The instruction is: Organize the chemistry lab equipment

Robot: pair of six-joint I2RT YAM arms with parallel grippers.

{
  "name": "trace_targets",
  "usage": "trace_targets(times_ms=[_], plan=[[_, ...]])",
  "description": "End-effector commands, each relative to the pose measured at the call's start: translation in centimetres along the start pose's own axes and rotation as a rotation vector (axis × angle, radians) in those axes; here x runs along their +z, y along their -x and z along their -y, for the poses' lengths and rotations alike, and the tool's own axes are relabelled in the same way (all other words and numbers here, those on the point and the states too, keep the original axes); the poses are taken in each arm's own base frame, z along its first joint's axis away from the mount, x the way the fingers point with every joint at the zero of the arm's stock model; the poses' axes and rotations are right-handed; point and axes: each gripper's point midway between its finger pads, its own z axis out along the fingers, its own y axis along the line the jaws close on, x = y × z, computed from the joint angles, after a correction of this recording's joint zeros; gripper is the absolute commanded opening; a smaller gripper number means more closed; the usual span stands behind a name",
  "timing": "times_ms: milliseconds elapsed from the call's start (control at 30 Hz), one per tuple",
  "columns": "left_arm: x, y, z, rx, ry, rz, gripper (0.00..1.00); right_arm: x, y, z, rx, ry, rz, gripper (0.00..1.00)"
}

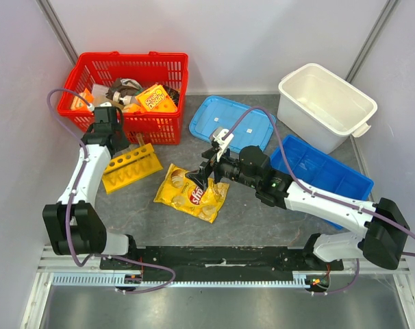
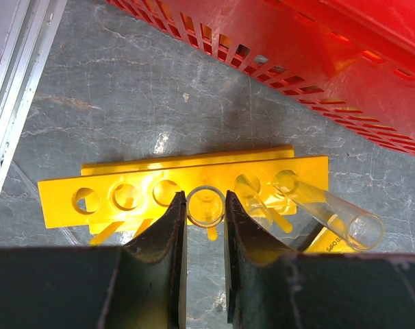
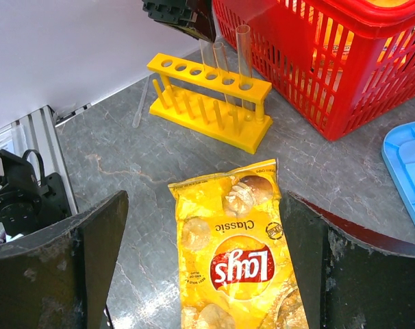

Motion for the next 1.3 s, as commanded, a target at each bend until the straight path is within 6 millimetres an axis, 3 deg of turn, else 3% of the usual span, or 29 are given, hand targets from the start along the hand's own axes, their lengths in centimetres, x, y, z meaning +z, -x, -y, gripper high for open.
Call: trace_targets(times_ms=[0, 533, 967, 1100, 1267], plan=[[0.7, 0.3, -0.1, -0.016, 0.008, 0.009, 0.14, 0.3, 1.5, 0.1, -0.016, -0.001, 0.040, 0.98], [1.9, -0.5, -0.1, -0.013, 0.016, -0.022, 0.27, 0.2, 1.6, 0.1, -0.013, -0.004, 0.042, 0.98], [1.2, 0.3, -0.1, -0.017, 0.013, 0.003, 0.42, -0.2, 1.9, 0.0, -0.004, -0.005, 0.045, 0.98], [0.5, 1.0, 0.0, -0.027, 0.014, 0.016, 0.43, -0.3, 2.1, -0.1, 0.003, -0.001, 0.049, 0.98], [-2.3, 3.4, -1.6, -0.100, 0.081, 0.106, 0.47, -0.5, 2.1, -0.1, 0.010, -0.007, 0.039, 0.98]])
